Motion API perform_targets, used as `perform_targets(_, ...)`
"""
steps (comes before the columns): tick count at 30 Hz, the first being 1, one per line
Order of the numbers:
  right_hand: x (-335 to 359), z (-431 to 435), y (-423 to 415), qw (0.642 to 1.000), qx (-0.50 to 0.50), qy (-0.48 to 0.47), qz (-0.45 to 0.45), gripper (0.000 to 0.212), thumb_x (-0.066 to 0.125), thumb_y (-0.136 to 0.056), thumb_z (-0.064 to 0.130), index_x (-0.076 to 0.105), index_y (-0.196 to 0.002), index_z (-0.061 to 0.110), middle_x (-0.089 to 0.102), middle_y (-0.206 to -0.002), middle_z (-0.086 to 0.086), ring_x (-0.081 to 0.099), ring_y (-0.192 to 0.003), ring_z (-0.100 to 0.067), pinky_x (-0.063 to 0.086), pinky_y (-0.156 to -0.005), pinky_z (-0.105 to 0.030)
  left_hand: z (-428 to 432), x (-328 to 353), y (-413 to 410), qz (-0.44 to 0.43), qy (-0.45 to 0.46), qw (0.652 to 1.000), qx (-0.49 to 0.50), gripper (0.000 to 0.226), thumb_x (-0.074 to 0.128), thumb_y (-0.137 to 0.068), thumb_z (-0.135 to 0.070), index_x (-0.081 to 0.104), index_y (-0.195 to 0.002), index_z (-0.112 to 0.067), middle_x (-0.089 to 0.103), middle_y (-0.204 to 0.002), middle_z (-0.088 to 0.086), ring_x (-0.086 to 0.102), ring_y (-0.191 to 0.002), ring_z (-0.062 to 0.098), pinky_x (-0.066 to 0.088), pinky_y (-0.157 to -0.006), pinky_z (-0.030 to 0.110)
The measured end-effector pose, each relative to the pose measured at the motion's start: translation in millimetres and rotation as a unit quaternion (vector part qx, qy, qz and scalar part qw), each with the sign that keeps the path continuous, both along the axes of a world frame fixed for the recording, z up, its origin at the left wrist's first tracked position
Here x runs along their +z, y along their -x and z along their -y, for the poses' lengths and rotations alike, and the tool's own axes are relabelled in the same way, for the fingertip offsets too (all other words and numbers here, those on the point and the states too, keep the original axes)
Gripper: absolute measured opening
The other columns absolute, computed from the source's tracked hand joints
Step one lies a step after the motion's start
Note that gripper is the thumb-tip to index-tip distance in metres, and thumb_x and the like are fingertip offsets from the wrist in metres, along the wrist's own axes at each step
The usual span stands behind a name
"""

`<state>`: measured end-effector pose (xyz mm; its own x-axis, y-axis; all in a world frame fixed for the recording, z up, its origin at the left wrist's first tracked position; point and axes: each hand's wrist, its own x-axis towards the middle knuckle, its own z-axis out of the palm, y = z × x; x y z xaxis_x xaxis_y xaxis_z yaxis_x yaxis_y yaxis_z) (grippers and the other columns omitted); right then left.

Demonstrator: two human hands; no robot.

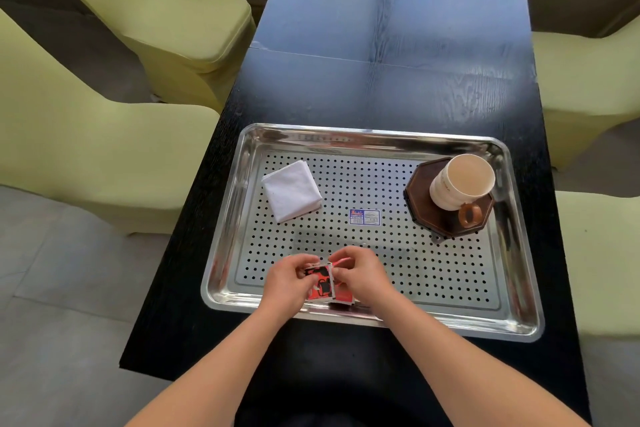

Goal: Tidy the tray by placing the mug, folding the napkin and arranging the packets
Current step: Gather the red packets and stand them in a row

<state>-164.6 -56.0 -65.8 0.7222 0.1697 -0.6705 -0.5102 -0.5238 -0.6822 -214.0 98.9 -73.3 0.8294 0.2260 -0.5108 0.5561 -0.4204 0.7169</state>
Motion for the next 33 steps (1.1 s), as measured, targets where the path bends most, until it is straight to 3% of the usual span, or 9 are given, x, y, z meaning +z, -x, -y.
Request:
perform_targets(2,-4,-2,-1,0.998,0.033,0.041,0.041,0.018,0.069,-0.09,0.008,0.072,-0.102,0.021,0.075,-0.094,0.005,0.072,-0.086,-0.016,0.061,-0.082,-0.038,-9,-2,-4,-0.012,-0.007,1.0,0.01,0.024,0.074,-0.085,-0.007,0.074,-0.1,-0.026,0.065,-0.083,-0.01,0.062,-0.074,0.008,0.059,-0.076,0.031)
perform_targets(5,-4,12,-6,0.972,0.106,0.147,0.152,0.022,0.067,-0.09,0.013,0.074,-0.108,0.023,0.07,-0.101,0.009,0.066,-0.096,-0.013,0.055,-0.087,-0.034,-18,-4,-15,-0.019,-0.061,0.996,-0.054,0.022,0.072,-0.088,-0.011,0.074,-0.106,-0.023,0.066,-0.092,-0.008,0.061,-0.078,0.005,0.051,-0.069,0.019)
perform_targets(10,-9,29,5,0.899,0.308,0.232,0.207,0.045,0.074,-0.081,0.038,0.063,-0.124,0.028,0.053,-0.11,0.009,0.051,-0.108,-0.014,0.048,-0.082,-0.031,-13,-9,-25,-0.026,-0.139,0.977,-0.162,0.028,0.07,-0.089,-0.013,0.07,-0.113,-0.027,0.058,-0.112,-0.003,0.059,-0.096,0.014,0.054,-0.085,0.031)
perform_targets(13,-14,26,13,0.877,0.333,0.254,0.235,0.047,0.074,-0.081,0.041,0.059,-0.123,0.027,0.049,-0.111,0.005,0.047,-0.106,-0.017,0.05,-0.081,-0.034,-10,-12,-18,-0.006,-0.158,0.974,-0.16,0.033,0.068,-0.09,-0.018,0.065,-0.121,-0.027,0.05,-0.108,-0.006,0.057,-0.095,0.013,0.054,-0.087,0.034)
perform_targets(18,-14,22,9,0.91,0.267,0.244,0.204,0.028,0.071,-0.087,0.029,0.062,-0.114,0.026,0.051,-0.106,0.007,0.05,-0.104,-0.015,0.051,-0.083,-0.033,-13,-14,-7,0.0,-0.149,0.978,-0.145,0.037,0.067,-0.091,-0.02,0.062,-0.129,-0.024,0.049,-0.106,-0.008,0.057,-0.098,0.012,0.052,-0.091,0.032)
perform_targets(21,-10,22,4,0.936,0.209,0.219,0.18,0.009,0.072,-0.087,0.025,0.064,-0.091,0.028,0.056,-0.098,0.009,0.053,-0.098,-0.013,0.049,-0.083,-0.032,-13,-12,-6,-0.002,-0.142,0.979,-0.144,0.039,0.067,-0.091,-0.02,0.062,-0.129,-0.022,0.054,-0.11,-0.004,0.058,-0.101,0.014,0.052,-0.093,0.034)
perform_targets(26,-4,25,-2,0.979,0.081,0.139,0.123,0.021,0.073,-0.086,0.016,0.061,-0.075,0.03,0.065,-0.079,0.014,0.059,-0.076,-0.007,0.042,-0.061,-0.019,-12,-12,-7,-0.006,-0.127,0.984,-0.124,0.038,0.068,-0.091,-0.02,0.063,-0.129,-0.021,0.055,-0.111,-0.003,0.058,-0.102,0.015,0.052,-0.093,0.033)
perform_targets(29,4,24,-2,0.984,0.024,0.082,0.154,0.013,0.074,-0.085,0.012,0.068,-0.078,0.021,0.068,-0.078,0.007,0.063,-0.076,-0.01,0.05,-0.067,-0.023,-12,-13,-7,-0.01,-0.12,0.986,-0.113,0.038,0.068,-0.091,-0.021,0.063,-0.129,-0.022,0.052,-0.108,-0.005,0.057,-0.101,0.013,0.05,-0.089,0.028)
perform_targets(33,13,26,4,0.942,0.174,0.081,0.275,0.01,0.073,-0.083,0.007,0.072,-0.079,0.016,0.066,-0.087,0.005,0.061,-0.085,-0.012,0.052,-0.075,-0.028,-13,-13,-8,-0.016,-0.114,0.988,-0.106,0.038,0.069,-0.091,-0.021,0.064,-0.129,-0.023,0.051,-0.106,-0.006,0.056,-0.097,0.011,0.049,-0.086,0.024)
